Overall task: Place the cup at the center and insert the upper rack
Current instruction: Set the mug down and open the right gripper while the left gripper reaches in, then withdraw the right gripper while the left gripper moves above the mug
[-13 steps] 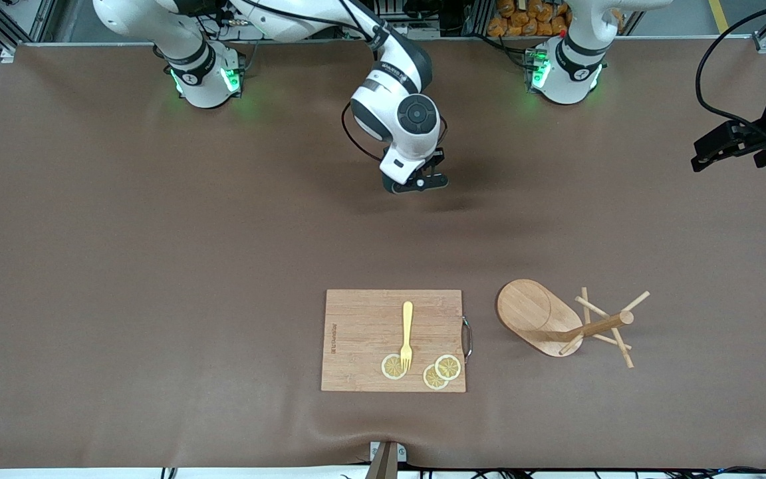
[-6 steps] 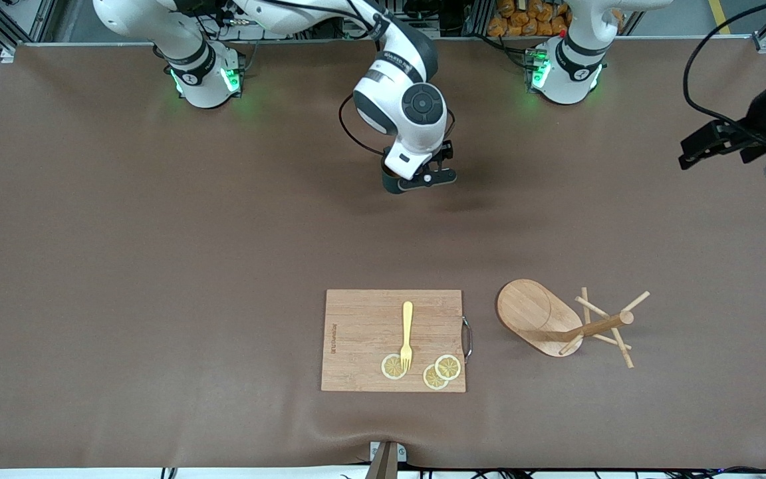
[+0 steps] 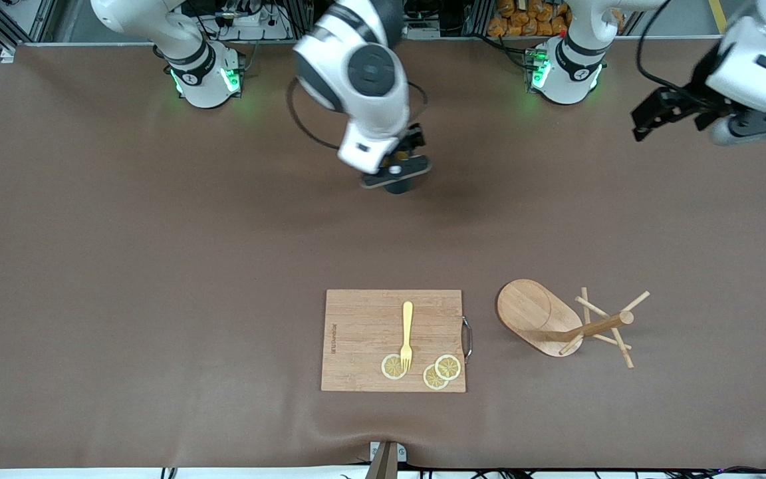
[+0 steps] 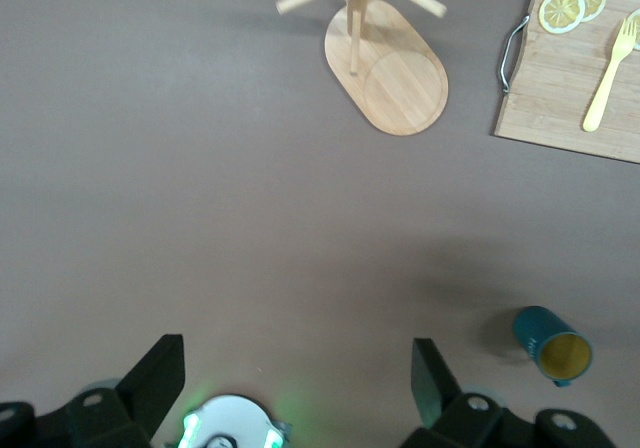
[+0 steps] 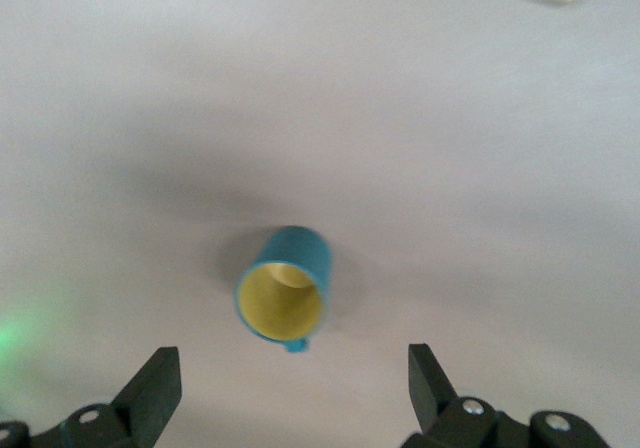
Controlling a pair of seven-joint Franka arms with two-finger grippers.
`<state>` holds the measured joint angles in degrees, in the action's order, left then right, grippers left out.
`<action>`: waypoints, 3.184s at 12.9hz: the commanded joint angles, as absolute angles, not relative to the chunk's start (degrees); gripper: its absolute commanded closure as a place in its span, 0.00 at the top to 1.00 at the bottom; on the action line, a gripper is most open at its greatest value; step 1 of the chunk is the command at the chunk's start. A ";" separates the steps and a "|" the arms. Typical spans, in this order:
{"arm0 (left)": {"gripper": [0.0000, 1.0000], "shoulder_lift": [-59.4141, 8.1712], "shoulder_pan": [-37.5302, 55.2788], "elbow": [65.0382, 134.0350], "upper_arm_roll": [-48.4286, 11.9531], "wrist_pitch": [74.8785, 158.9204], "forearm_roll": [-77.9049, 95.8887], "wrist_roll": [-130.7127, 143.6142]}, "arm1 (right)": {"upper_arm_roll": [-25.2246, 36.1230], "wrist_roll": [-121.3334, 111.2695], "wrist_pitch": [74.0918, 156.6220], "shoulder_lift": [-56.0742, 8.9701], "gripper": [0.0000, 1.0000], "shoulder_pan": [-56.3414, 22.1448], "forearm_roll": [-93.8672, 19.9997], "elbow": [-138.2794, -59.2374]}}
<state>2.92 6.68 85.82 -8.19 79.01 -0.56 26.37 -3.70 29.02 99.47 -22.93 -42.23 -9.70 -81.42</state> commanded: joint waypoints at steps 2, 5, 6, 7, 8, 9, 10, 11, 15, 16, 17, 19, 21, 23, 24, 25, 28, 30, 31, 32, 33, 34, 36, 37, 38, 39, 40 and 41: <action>1.00 2.99 6.59 86.92 -16.59 77.78 -0.61 43.03 | -4.75 25.49 92.22 -11.54 1.00 -31.23 -8.53 -83.58; 1.00 3.16 6.42 89.29 -23.88 77.78 -0.97 52.35 | -4.75 23.57 89.22 -5.99 1.00 -22.27 -4.06 -83.76; 1.00 3.08 6.42 89.47 -26.34 77.87 -1.66 55.08 | -4.75 19.47 88.86 -4.41 1.00 -19.45 -1.95 -83.85; 1.00 3.08 6.50 89.65 -28.89 77.87 -2.45 57.02 | -4.75 14.46 88.34 -3.00 1.00 -16.47 -0.37 -84.02; 1.00 2.99 6.50 90.34 -31.35 78.13 -2.63 58.96 | -4.75 10.33 87.81 -1.94 1.00 -13.04 -0.18 -84.11; 1.00 2.99 6.50 92.09 -33.55 79.09 -3.42 61.15 | -4.75 8.20 87.80 -1.15 1.00 -9.27 -0.18 -84.11; 1.00 2.99 6.59 93.85 -36.45 80.32 -5.52 63.43 | -4.75 6.69 87.80 -0.71 1.00 -6.18 -0.18 -84.11; 1.00 2.90 6.50 95.35 -39.61 81.90 -6.84 67.02 | -4.75 5.29 87.80 -0.44 1.00 -3.89 -0.18 -84.11; 1.00 0.71 8.00 98.78 -47.79 86.73 -7.65 81.87 | -4.75 -0.78 87.19 0.52 1.00 3.15 -0.09 -85.77; 1.00 0.62 8.35 100.36 -49.29 89.27 -7.65 84.70 | -4.75 -1.66 87.19 0.70 1.00 4.73 -0.09 -86.65; 1.00 0.62 9.05 102.02 -49.74 90.86 -7.65 87.16 | -4.66 -3.67 87.19 0.79 1.00 5.62 0.00 -87.18; 1.00 -0.61 14.38 106.15 -50.01 93.51 -12.09 94.27 | -4.66 -4.75 87.27 0.79 1.00 6.50 1.57 -89.29; 1.00 -6.30 20.10 106.00 -50.01 93.78 -17.12 102.17 | -4.66 -4.92 87.36 0.79 1.00 6.59 4.03 -90.09; 1.00 -15.33 24.94 104.95 -49.92 94.92 -25.80 112.54 | -4.66 -4.92 87.37 0.70 1.00 6.50 4.66 -90.35; 1.00 -20.25 26.96 104.07 -49.92 94.92 -29.41 117.90 | -4.66 -4.75 87.28 0.70 1.00 6.59 4.57 -90.87; 1.00 -24.04 28.98 103.71 -49.83 94.92 -32.66 123.87 | -4.75 -4.66 87.28 0.70 1.00 6.59 4.31 -90.97; 1.00 -31.18 34.70 102.04 -49.13 94.83 -37.51 134.18 | -4.75 -4.48 87.10 0.70 1.00 6.59 1.16 -91.41; 1.00 -35.31 37.43 102.04 -49.13 94.83 -42.87 140.07 | -4.75 -4.48 86.57 0.70 1.00 7.64 -1.84 -91.49; 1.00 -36.55 38.31 102.04 -49.13 94.66 -44.46 141.84 | -4.75 -4.66 86.49 0.70 1.00 7.65 -2.11 -91.76; 1.00 -37.08 39.02 102.13 -49.13 94.22 -45.26 142.64 | -4.75 -4.66 86.40 0.70 1.00 7.65 -2.11 -91.76; 1.00 -37.09 39.72 102.13 -48.43 93.96 -45.35 142.99 | -4.75 -4.66 86.40 0.70 1.00 7.99 -2.11 -91.84; 1.00 -37.26 42.68 102.13 -46.60 93.87 -46.74 143.61 | -4.75 -4.66 86.40 0.62 1.00 8.61 -2.11 -91.85; 1.00 -37.44 51.91 102.04 -37.92 93.60 -50.27 150.00 | -4.75 -4.66 86.40 0.53 1.00 9.84 -2.11 -91.85; 1.00 -37.96 53.94 102.22 -36.23 93.60 -50.88 151.07 | -4.75 -4.48 86.40 0.44 1.00 9.93 -2.11 -91.85; 1.00 -38.84 54.49 102.39 -35.86 93.60 -51.32 151.52 | -4.75 -4.31 86.40 0.44 1.00 9.84 -2.11 -91.85; 1.00 -39.02 54.49 102.57 -35.86 93.60 -52.72 151.78 | -4.75 -4.31 86.40 0.44 1.00 9.84 -2.11 -91.85; 1.00 -39.11 54.49 102.66 -35.77 93.60 -54.21 152.05 | -4.75 -4.31 86.40 0.44 1.00 9.84 -2.11 -91.85; 1.00 -39.11 54.49 102.66 -35.77 93.60 -55.71 152.75 | -4.75 -4.39 86.31 0.27 1.00 9.93 -2.11 -91.85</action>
